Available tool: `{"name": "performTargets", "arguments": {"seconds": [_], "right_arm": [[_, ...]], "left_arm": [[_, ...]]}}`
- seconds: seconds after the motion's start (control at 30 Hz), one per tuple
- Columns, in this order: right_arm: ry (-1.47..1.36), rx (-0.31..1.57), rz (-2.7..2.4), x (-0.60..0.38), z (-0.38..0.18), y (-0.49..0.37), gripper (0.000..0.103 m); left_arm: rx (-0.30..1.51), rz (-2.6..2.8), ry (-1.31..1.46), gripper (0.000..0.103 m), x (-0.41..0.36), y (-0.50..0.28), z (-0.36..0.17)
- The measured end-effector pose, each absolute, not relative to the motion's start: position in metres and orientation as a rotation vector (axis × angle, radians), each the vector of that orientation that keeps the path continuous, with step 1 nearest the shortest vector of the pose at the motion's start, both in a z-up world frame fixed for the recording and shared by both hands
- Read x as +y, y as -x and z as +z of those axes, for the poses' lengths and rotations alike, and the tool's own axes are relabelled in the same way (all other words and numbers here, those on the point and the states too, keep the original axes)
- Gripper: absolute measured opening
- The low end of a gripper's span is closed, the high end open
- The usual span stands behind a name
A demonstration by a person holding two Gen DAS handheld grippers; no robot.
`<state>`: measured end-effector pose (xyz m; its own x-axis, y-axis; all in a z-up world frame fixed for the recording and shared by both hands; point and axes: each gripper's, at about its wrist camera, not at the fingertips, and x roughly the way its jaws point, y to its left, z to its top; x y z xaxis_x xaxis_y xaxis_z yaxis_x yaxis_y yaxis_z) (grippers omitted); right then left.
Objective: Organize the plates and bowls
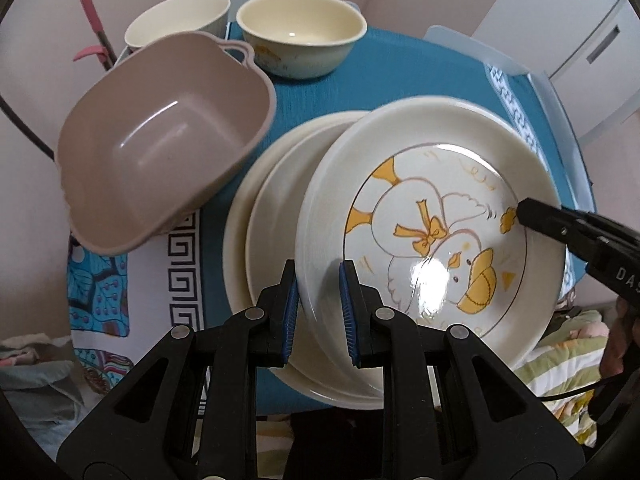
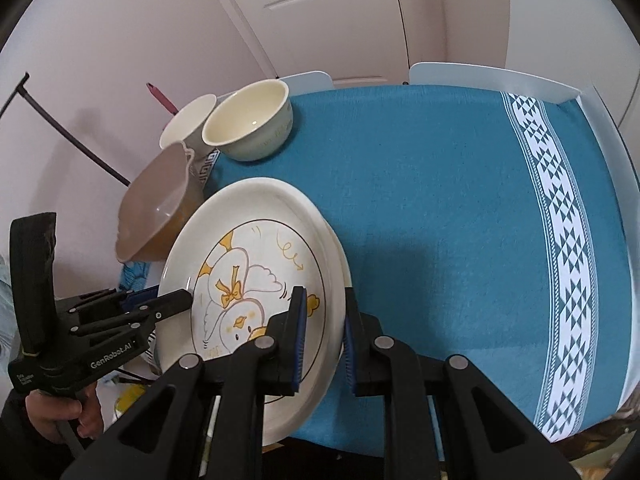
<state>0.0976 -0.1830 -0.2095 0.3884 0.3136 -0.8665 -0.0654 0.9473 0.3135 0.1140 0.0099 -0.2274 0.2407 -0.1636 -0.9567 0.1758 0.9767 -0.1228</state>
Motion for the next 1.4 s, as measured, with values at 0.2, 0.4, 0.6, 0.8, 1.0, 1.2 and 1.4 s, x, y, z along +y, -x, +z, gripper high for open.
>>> {"name": "performTargets", "arguments": {"seconds": [0.2,0.4,0.6,0.8,1.0,1.2,1.4], "right_arm": [[-0.211,1.151,0.255,-0.183,-0.209,-0.101,0.015],[-0.163,1.148,0.267,-0.177,-0.211,-0.105,0.015],[-0.108,1.155,0.264,-0.174,-0.216,-0.108,0.015],[-0.012,1.134,0.266,-0.164,-0.220,-0.104,0.015],[0.055,1.125,0.270,-0.156,-0.225,-0.102,0.015],[0.089,1.117,0.269,-0.153,-0.225,-0.104,0.015],[0.102,1.129,0.276,-0.149,-0.231,-0.103,0.015]], "left_arm": [[1.285,-0.234,-0.040,0.018,0.001,-0.115,-0.233],[1.265,-0.198,-0.104,0.018,-0.009,-0.113,-0.232],[1.177,-0.178,-0.160,0.018,-0.018,-0.107,-0.229],[1.126,-0.118,-0.285,0.018,-0.026,-0.098,-0.227],[1.106,-0.078,-0.353,0.018,-0.031,-0.095,-0.228],[1.095,-0.064,-0.373,0.018,-0.032,-0.092,-0.227],[1.062,-0.025,-0.443,0.018,-0.037,-0.089,-0.227]]}}
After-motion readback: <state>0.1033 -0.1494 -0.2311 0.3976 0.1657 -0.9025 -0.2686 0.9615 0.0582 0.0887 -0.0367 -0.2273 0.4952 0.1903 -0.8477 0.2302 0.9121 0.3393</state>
